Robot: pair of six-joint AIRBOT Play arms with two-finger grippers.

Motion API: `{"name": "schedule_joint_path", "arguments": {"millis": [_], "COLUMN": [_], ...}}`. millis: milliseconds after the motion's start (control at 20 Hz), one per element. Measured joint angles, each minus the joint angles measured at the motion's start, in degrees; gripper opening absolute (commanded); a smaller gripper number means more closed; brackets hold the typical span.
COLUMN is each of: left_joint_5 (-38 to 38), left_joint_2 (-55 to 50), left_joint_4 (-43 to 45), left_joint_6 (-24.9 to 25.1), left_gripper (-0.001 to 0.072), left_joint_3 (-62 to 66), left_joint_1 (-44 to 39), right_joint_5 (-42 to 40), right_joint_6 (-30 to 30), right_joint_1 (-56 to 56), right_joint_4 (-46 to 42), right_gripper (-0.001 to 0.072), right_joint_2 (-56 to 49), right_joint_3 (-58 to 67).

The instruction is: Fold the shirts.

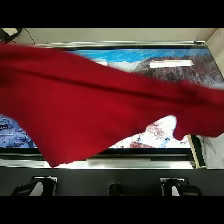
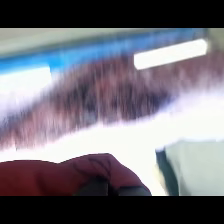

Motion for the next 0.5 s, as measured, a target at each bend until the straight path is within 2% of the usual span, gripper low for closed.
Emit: {"name": "schedule_joint_path", "arguments": {"millis": [100, 250, 350, 500], "left_joint_5": [-3.2, -5.3, -4.0, 0.7], "left_joint_2": [0.3, 0.4, -1.2, -7.2], "left_joint_4": [-0.2, -2.5, -4.9, -7.2], "left_joint_6": [2.0, 5.8, 8.1, 10.1], "left_gripper": [0.0025, 0.0024, 0.0024, 0.0024], "left_joint_3": [-7.9, -21.9, -29.0, -33.8], "left_joint_1": [0.0, 0.0, 0.0, 0.0], "right_joint_5": [5.3, 7.6, 5.9, -1.7], "right_joint_6": [-0.5, -1.0, -1.1, -1.1], "right_joint_1": [0.0, 0.0, 0.0, 0.0], "right_joint_4": [1.5, 3.6, 4.6, 5.3], "right_gripper": [0.0036, 0.0036, 0.0036, 0.0036], "right_joint_2": [1.6, 3.4, 2.9, -2.4], "right_joint_3": [-7.7, -19.4, -25.1, -29.2]}}
